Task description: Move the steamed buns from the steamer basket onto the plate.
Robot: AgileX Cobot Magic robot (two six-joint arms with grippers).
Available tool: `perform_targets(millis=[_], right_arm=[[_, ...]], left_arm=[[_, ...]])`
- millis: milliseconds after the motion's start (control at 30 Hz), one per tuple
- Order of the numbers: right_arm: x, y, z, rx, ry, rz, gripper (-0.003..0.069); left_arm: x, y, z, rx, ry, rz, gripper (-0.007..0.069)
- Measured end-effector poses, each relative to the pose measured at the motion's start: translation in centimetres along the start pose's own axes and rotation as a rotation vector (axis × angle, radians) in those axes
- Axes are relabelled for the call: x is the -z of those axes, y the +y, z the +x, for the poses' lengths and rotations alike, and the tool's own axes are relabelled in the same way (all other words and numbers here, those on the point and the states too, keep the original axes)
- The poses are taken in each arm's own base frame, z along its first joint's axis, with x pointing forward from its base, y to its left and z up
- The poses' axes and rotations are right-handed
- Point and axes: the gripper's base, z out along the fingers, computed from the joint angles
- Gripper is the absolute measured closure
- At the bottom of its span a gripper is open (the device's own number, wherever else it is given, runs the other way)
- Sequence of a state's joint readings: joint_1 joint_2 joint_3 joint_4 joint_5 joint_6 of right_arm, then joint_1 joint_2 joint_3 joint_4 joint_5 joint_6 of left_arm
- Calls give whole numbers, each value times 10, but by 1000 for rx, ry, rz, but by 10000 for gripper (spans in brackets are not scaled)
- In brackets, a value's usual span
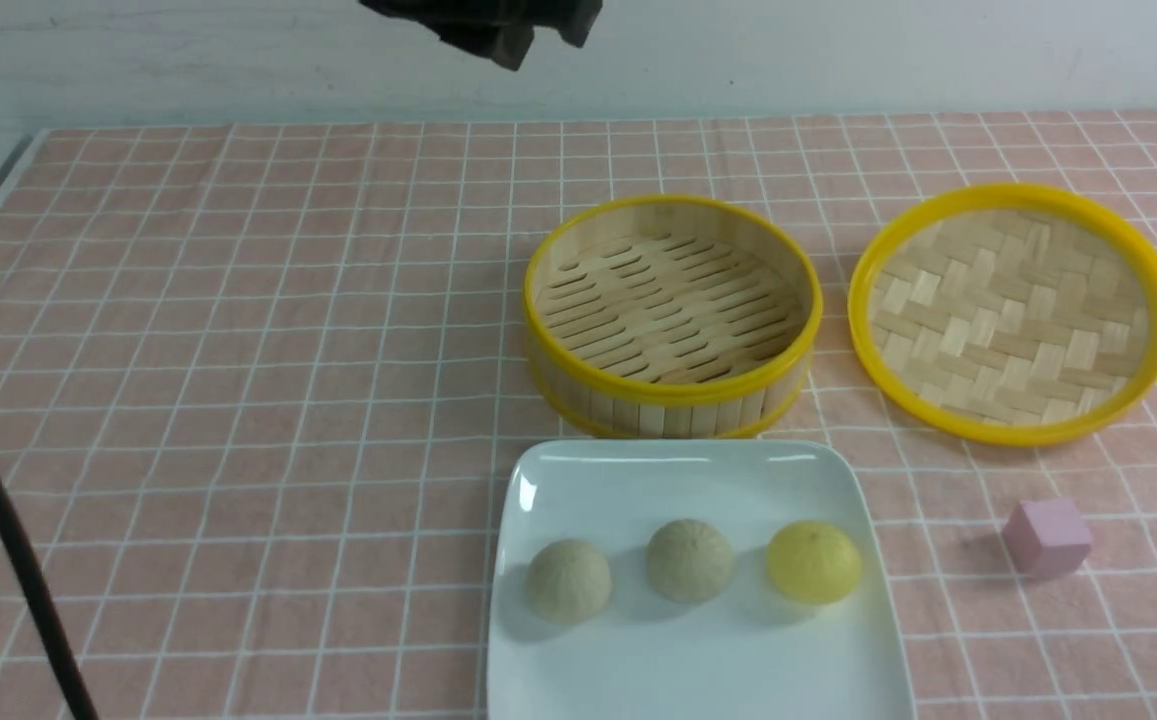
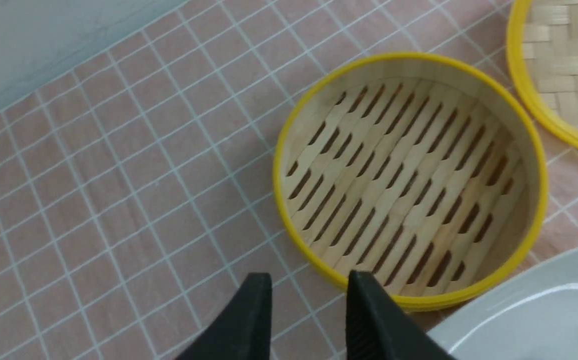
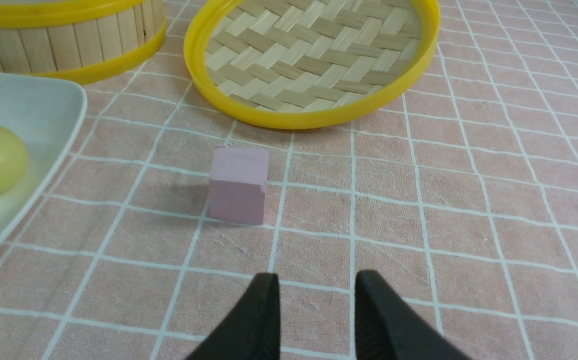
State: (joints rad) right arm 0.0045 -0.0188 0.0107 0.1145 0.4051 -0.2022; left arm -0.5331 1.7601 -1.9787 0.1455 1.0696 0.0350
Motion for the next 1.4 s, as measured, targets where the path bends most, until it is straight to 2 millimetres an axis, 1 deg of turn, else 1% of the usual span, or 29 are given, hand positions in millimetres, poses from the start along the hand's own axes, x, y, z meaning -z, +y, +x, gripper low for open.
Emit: perform_targets(millis=[133, 167, 200, 233, 267, 300, 333, 367, 400, 467, 500, 533, 567, 600, 633, 667, 700, 733, 767, 800, 833, 867, 900, 933, 967, 1033, 1133, 1200, 1400], right_arm=[[0, 0, 0, 0, 0, 0, 420], [0, 0, 0, 0, 0, 0, 420], [0, 0, 0, 0, 0, 0, 420], [0, 0, 0, 0, 0, 0, 420], [0, 0, 0, 0, 0, 0, 420], [0, 0, 0, 0, 0, 0, 420], [0, 0, 0, 0, 0, 0, 420], [0, 0, 0, 0, 0, 0, 420], [0, 0, 0, 0, 0, 0, 420], [0, 0, 0, 0, 0, 0, 420], [0, 0, 0, 0, 0, 0, 420], [0, 0, 0, 0, 0, 0, 420], [0, 0, 0, 0, 0, 0, 420], [0, 0, 0, 0, 0, 0, 420], [0, 0, 0, 0, 0, 0, 420], [0, 0, 0, 0, 0, 0, 420], [0, 0, 0, 0, 0, 0, 420], [0, 0, 0, 0, 0, 0, 420], [0, 0, 0, 0, 0, 0, 420], [0, 0, 0, 0, 0, 0, 420], [0, 0, 0, 0, 0, 0, 420], [0, 0, 0, 0, 0, 0, 420], [0, 0, 0, 0, 0, 0, 420], [0, 0, 0, 0, 0, 0, 420], [0, 0, 0, 0, 0, 0, 420], [0, 0, 0, 0, 0, 0, 419], [0, 0, 0, 0, 0, 0, 419], [0, 0, 0, 0, 0, 0, 419], [0, 0, 0, 0, 0, 0, 419]], left_arm=[[-6, 15, 13, 29, -39, -39, 382], [-6, 20, 20, 38, -62, -48, 382], [-4, 30, 32, 59, -89, -65, 382], [-3, 31, 35, 63, -83, -65, 382], [-1, 35, 42, 77, -104, -75, 382], [3, 42, 54, 99, -113, -85, 382], [9, 50, 74, 136, -118, -103, 382], [9, 51, 78, 142, -118, -104, 382], [16, 60, 105, 182, -113, -129, 382], [24, 67, 139, 229, -103, -161, 382], [30, 70, 166, 265, -100, -188, 382], [30, 68, 170, 266, -100, -187, 382], [37, 70, 198, 307, -107, -219, 382], [41, 69, 216, 334, -119, -238, 382], [41, 69, 220, 341, -123, -241, 382], [48, 64, 252, 380, -161, -279, 382], [55, 60, 267, 398, -211, -305, 382], [53, 59, 272, 405, -197, -305, 382], [57, 52, 293, 429, -245, -337, 382], [60, 47, 308, 446, -281, -358, 382], [63, 45, 313, 449, -314, -371, 382], [64, 36, 337, 486, -360, -400, 382], [65, 32, 346, 496, -384, -413, 382], [66, 30, 351, 503, -395, -418, 382], [66, 23, 365, 532, -432, -428, 382], [63, 14, 382, 557, -455, -432, 382], [60, 6, 397, 586, -466, -428, 382], [59, 4, 401, 601, -475, -426, 382], [64, 0, 403, 597, -508, -422, 382]])
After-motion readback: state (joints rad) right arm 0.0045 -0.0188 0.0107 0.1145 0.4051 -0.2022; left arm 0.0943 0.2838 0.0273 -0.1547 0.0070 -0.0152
